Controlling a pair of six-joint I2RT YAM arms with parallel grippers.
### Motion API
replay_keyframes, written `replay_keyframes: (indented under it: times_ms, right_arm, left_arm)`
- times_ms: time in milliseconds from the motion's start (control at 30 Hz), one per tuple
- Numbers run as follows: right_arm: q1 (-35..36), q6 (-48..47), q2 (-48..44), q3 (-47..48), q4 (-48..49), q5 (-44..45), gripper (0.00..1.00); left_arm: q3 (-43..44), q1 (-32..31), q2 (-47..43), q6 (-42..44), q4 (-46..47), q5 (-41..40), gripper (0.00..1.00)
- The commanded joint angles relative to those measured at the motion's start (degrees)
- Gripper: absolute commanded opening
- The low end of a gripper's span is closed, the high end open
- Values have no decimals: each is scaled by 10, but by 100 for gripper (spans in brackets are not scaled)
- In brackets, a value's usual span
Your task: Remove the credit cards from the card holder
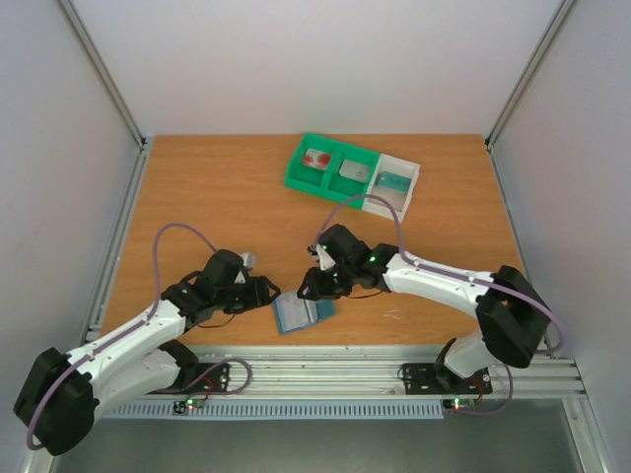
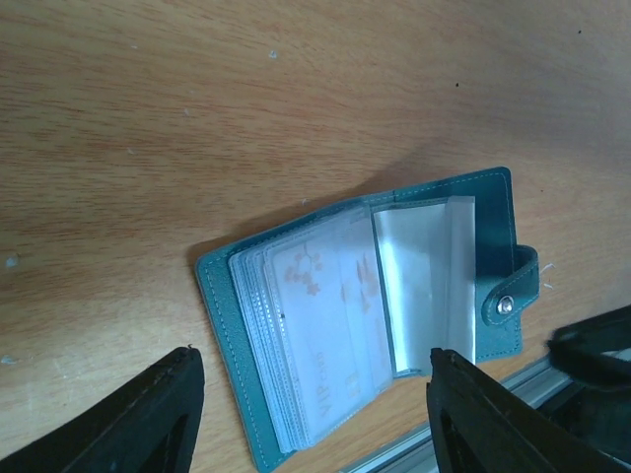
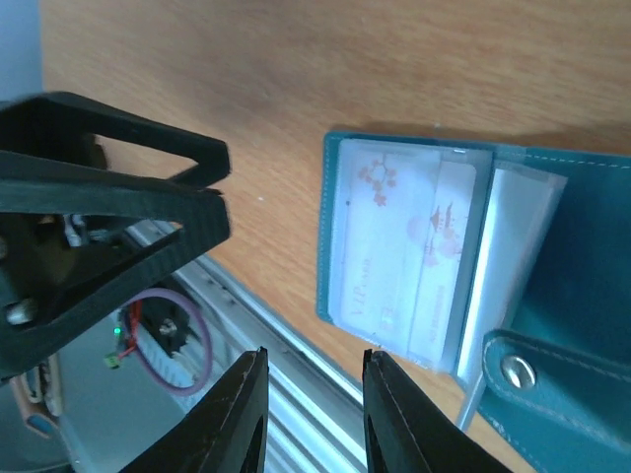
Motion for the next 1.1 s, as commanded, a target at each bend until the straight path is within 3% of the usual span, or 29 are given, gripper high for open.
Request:
replay_keyframes:
  times_ms: [0, 233, 867, 1067]
  right_arm:
    - [20, -1, 48, 22, 20, 28, 27]
    - [21, -17, 104, 17, 30, 48, 27]
    - [21, -18, 115, -40, 66, 56, 20]
    - [23, 2, 122, -57, 97, 40, 20]
  left_arm:
    - [-22, -2, -2, -18, 61, 8, 63]
    - [-41, -2, -2, -28, 85, 19, 62]
    - [-60, -2, 4, -55, 148, 42, 62]
    - [-57, -2, 19, -59, 148, 32, 58]
